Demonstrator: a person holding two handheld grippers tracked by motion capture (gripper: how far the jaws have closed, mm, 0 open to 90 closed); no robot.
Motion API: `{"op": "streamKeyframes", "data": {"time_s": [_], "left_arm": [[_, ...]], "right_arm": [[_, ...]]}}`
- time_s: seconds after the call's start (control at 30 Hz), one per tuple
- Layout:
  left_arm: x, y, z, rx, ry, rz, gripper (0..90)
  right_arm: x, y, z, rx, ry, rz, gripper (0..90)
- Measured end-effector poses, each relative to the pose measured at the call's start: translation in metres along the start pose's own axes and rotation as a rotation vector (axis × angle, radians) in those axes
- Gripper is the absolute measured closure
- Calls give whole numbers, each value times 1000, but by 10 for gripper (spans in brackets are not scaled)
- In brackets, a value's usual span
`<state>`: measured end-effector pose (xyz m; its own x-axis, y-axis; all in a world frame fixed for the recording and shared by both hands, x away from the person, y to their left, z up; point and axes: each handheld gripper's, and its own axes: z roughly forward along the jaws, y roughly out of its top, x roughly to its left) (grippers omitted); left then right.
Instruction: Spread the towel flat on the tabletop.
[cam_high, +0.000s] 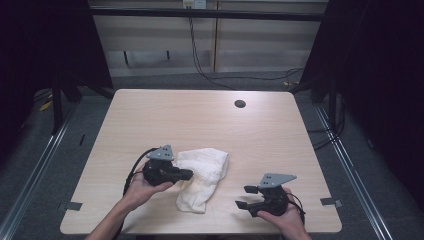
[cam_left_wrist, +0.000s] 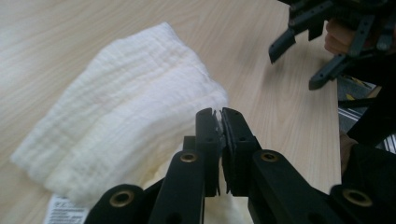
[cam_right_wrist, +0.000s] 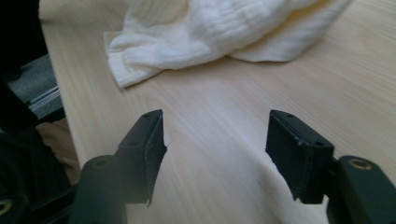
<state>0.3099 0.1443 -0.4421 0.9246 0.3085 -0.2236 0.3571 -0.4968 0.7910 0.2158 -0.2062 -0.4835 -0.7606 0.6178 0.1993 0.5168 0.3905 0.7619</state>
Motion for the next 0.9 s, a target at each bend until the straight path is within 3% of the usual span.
{"op": "streamKeyframes", "data": {"time_s": [0.23, 0.33, 0.6, 0.67, 0.77, 0.9], "left_arm": [[11, -4, -14, -32, 45, -27, 868], [16, -6, -16, -40, 69, -46, 869], [23, -8, -17, -48, 88, -67, 869], [23, -9, -18, -51, 99, -68, 869], [22, -9, -17, -55, 90, -71, 868], [20, -7, -17, -59, 93, -59, 868]], "right_arm": [[17, 19, 17, -3, 69, -50, 570], [27, 30, 34, 6, 109, -76, 587], [45, 48, 70, 14, 111, -108, 377], [49, 48, 75, 14, 121, -112, 354], [53, 47, 83, 32, 112, -160, 323], [54, 45, 91, 39, 115, -170, 291]]}}
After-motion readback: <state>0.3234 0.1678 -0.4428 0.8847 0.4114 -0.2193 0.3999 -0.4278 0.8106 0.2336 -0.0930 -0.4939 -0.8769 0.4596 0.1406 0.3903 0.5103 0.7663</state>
